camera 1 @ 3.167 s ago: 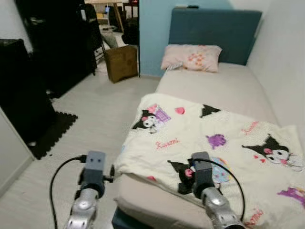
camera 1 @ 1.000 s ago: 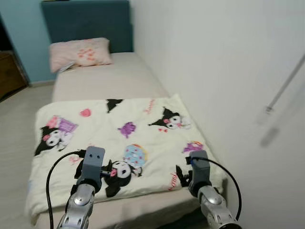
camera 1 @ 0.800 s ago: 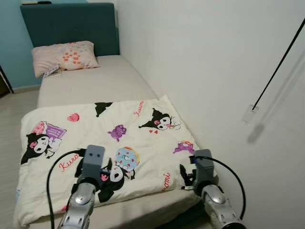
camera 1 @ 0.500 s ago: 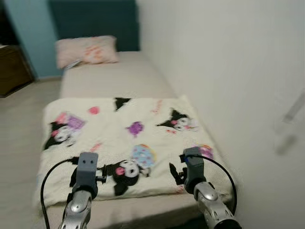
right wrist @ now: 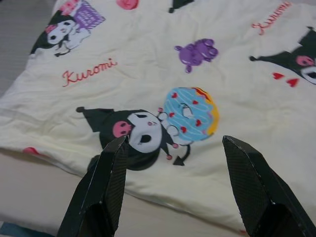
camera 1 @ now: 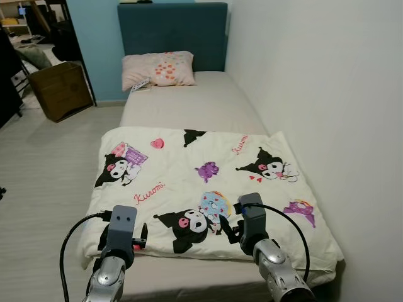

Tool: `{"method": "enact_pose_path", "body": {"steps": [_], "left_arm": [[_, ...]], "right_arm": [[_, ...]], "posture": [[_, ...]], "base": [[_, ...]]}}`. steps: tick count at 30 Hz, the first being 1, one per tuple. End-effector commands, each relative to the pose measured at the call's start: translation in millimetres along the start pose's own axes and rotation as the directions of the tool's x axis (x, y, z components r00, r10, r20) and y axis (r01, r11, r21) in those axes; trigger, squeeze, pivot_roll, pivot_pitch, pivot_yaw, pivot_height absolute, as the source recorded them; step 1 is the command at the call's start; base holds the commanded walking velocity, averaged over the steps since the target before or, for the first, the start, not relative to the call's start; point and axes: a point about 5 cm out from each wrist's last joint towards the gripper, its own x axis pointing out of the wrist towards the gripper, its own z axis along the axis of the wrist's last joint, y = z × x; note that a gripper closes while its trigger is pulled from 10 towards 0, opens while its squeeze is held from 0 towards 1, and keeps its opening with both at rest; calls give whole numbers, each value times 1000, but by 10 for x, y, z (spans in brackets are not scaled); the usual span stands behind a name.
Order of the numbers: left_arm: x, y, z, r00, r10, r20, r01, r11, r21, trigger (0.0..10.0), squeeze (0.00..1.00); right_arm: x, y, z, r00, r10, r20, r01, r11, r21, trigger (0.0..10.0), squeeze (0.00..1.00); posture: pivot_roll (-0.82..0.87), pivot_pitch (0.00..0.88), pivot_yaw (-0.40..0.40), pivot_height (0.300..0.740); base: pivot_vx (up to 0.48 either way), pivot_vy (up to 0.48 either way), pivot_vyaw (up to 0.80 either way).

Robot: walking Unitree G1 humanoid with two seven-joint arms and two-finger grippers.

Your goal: Clean up the room

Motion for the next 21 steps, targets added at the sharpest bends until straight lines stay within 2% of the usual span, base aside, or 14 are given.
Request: {"method": "enact_pose_path", "body": {"steps": [1,21], "left_arm": [[5,-19,-62,999,-20,-43,21,1000,12,10000,0],[17,37,-69,998,18,-52,-17,1000,17,10000,0]], "right_arm": [[-2,-13,-24,1000,-16,-13,17,999,27,10000,0],[-2,73,-52,999,38,-19,-37,998,52,10000,0]], "posture": [[-19,79,-30,731],[-15,79,-35,651]], "base": [[0,0,0],[0,0,0]]}}
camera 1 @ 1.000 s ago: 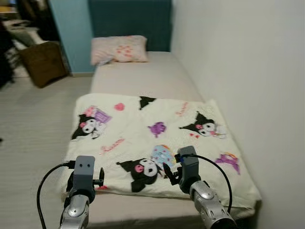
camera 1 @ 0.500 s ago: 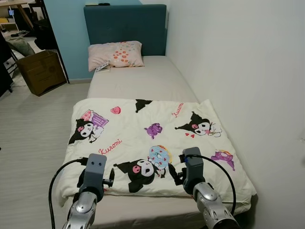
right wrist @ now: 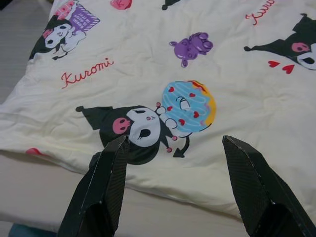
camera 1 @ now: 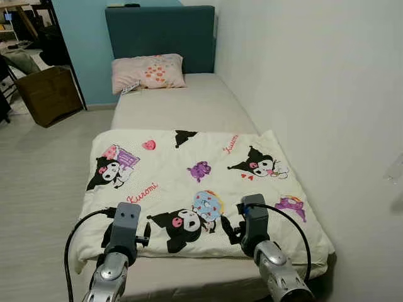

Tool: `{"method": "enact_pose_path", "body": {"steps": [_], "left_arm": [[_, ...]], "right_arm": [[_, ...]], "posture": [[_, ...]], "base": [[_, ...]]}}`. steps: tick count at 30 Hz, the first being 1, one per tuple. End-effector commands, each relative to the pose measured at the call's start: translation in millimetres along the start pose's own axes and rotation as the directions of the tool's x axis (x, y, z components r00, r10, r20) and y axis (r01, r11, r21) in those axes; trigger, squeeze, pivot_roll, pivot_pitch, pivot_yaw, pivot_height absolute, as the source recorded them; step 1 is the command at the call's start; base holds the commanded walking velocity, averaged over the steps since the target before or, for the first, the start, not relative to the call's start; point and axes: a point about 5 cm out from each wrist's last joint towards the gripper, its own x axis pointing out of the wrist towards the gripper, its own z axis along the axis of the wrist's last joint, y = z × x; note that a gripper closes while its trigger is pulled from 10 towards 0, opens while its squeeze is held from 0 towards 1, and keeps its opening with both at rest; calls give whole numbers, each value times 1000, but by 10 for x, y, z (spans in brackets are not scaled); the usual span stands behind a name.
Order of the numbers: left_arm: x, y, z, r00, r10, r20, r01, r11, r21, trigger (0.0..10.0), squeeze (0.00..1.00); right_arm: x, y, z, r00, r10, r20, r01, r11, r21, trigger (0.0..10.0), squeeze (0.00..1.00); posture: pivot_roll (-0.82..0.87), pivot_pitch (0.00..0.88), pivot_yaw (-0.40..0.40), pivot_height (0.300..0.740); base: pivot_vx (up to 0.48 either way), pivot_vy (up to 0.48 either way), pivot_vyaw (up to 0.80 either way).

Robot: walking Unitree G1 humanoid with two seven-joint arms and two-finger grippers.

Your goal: Clean up the room

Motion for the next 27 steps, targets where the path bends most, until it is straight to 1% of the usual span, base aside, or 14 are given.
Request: {"method": "enact_pose_path", "body": {"steps": [1,7,13,27], "left_arm": [[-27,55,-70,999,16,-29,-16,1000,12,10000,0],[-44,63,-89,999,21,-33,-20,1000,12,10000,0],[-50,78,-98,999,30,-36,-30,999,10,10000,0],[-56,196,-94,995,98,-32,-98,995,17,10000,0]], "right_arm": [[-5,40,-45,1000,18,-22,-18,1000,6,10000,0],[-7,50,-60,999,30,-33,-30,1000,0,10000,0],[-5,73,-79,998,47,-49,-48,999,-7,10000,0],[8,91,-58,997,59,-48,-60,998,-18,10000,0]], "posture": [[-15,79,-35,646],[-15,84,-38,622],[-16,85,-39,622],[-18,104,-48,622]], "base": [[0,0,0],[0,0,0],[0,0,0],[0,0,0]]}}
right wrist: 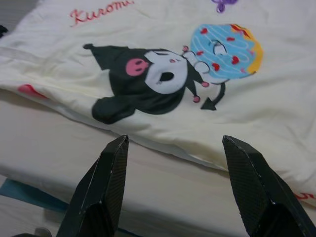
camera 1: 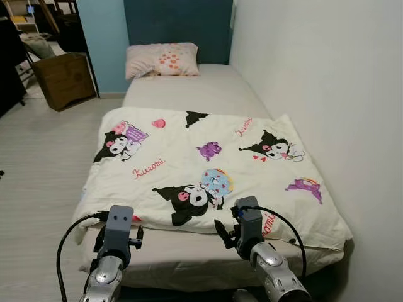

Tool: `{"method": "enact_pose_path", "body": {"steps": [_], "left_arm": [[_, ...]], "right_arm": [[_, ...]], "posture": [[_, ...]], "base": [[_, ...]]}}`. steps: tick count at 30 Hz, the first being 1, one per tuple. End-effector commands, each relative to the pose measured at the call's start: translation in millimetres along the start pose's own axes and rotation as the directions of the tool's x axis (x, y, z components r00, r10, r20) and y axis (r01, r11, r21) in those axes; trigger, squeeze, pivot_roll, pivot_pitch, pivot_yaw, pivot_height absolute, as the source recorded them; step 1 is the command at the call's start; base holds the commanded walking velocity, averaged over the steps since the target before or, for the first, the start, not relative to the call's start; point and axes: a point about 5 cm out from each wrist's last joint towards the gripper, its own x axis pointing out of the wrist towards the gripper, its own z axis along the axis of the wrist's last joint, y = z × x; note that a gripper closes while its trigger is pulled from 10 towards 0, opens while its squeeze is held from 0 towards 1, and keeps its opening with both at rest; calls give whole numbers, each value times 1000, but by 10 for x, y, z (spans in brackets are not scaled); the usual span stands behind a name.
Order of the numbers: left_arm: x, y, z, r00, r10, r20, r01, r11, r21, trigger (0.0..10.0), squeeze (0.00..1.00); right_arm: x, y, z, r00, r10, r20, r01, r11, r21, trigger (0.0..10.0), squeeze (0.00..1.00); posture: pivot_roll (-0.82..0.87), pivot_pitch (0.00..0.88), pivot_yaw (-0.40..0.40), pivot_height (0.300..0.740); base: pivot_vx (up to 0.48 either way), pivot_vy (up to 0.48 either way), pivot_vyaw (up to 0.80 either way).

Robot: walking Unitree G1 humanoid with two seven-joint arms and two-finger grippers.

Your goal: Clean up the room

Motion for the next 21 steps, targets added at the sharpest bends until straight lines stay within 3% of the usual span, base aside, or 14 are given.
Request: {"method": "enact_pose_path", "body": {"steps": [1,21], "left_arm": [[-15,62,-26,1000,17,-11,-17,1000,19,10000,0],[1,119,-16,1000,21,-16,-21,999,25,10000,0]], "right_arm": [[3,10,-13,1000,7,-15,-7,1000,-3,10000,0],[23,20,10,999,20,-26,-20,1000,-12,10000,0]], "posture": [[-19,106,-50,622],[-20,128,-63,572]], "base": [[0,0,0],[0,0,0]]}}
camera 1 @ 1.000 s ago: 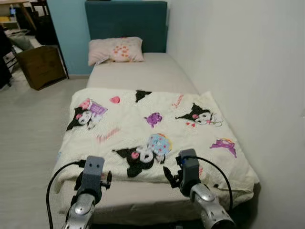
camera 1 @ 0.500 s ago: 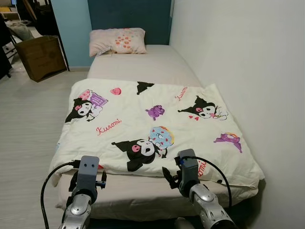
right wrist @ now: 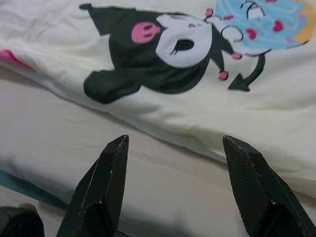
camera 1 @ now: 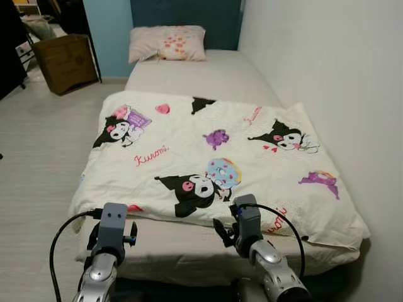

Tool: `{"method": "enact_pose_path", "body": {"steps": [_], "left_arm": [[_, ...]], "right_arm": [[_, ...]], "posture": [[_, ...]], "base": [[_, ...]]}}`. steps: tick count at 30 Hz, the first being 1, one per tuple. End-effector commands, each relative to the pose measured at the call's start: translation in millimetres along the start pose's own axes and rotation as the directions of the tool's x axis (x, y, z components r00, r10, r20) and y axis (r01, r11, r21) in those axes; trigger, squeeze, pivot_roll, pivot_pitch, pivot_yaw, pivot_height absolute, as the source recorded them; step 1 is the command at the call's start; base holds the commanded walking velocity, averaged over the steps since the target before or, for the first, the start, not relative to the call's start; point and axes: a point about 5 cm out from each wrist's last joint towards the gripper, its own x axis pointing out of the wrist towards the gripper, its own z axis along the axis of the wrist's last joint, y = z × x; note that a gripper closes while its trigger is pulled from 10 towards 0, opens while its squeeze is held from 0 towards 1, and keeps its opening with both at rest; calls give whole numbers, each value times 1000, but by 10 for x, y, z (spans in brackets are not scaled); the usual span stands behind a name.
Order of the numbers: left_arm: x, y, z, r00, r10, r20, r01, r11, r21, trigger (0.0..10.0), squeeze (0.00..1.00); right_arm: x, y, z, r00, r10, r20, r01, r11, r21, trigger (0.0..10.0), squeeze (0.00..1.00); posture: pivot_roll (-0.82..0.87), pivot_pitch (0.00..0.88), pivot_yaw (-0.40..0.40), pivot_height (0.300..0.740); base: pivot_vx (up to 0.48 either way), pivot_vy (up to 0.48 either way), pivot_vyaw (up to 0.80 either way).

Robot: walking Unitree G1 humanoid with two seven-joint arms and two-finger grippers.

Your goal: Clean up the room

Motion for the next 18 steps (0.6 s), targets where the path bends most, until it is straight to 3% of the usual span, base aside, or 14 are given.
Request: {"method": "enact_pose_path", "body": {"steps": [1,13,17,18], "left_arm": [[-16,27,-33,1000,1,-17,-1,1000,10,10000,0],[-21,31,-42,1000,-22,-18,22,1000,20,10000,0],[-26,19,-37,998,-66,-4,66,996,55,10000,0],[-30,4,-21,994,-107,15,106,990,96,10000,0]], "right_arm": [[-1,8,-25,1000,5,-20,-5,1000,-6,10000,0],[2,-17,-23,999,-1,-39,0,1000,-31,10000,0],[7,-6,9,1000,6,-24,-8,999,-45,10000,0],[9,-3,34,1000,11,-14,-12,997,-72,10000,0]], "posture": [[-20,128,-63,572],[-25,144,-75,537],[-27,146,-79,537],[-29,149,-82,537]], "base": [[0,0,0],[0,0,0],[0,0,0],[0,0,0]]}}
